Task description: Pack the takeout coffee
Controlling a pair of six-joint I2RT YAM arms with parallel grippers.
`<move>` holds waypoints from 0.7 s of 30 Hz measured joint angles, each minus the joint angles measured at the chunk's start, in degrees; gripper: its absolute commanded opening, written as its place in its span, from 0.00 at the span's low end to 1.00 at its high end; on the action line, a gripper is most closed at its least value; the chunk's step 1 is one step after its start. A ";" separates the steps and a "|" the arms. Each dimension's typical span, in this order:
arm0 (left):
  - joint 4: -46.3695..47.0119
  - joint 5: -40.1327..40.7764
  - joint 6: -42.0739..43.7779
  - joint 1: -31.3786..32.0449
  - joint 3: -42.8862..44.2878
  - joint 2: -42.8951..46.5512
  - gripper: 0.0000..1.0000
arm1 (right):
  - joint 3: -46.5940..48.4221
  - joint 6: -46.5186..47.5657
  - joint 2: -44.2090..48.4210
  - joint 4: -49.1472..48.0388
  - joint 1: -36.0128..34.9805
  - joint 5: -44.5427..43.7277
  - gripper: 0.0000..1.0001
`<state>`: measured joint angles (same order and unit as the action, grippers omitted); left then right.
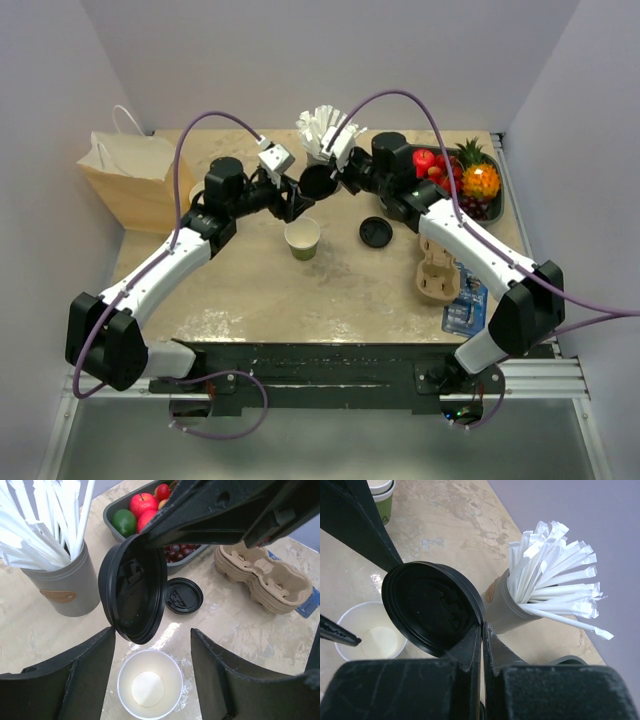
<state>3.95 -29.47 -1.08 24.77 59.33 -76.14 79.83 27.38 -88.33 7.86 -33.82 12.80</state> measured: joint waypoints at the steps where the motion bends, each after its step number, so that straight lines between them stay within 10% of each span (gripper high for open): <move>1: 0.00 0.39 -0.26 0.00 0.00 0.00 0.65 | -0.26 0.02 0.11 -0.22 -0.15 -0.20 0.00; 13: 0.09 7.48 -1.40 0.13 0.00 0.00 0.69 | -1.60 0.00 2.05 -0.24 -2.80 -1.09 0.00; 18: 0.09 8.55 -1.53 0.11 0.00 0.07 0.56 | -1.60 -0.39 2.05 -0.22 -3.04 -1.09 0.00; 21: 0.09 8.09 -1.40 0.13 0.00 0.28 0.67 | -1.64 -0.42 2.05 -0.24 -3.15 -1.14 0.00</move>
<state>4.03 -21.39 -2.48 24.91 59.33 -75.85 78.19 26.96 -86.28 7.62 -36.97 11.66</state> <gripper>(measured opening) 0.563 0.010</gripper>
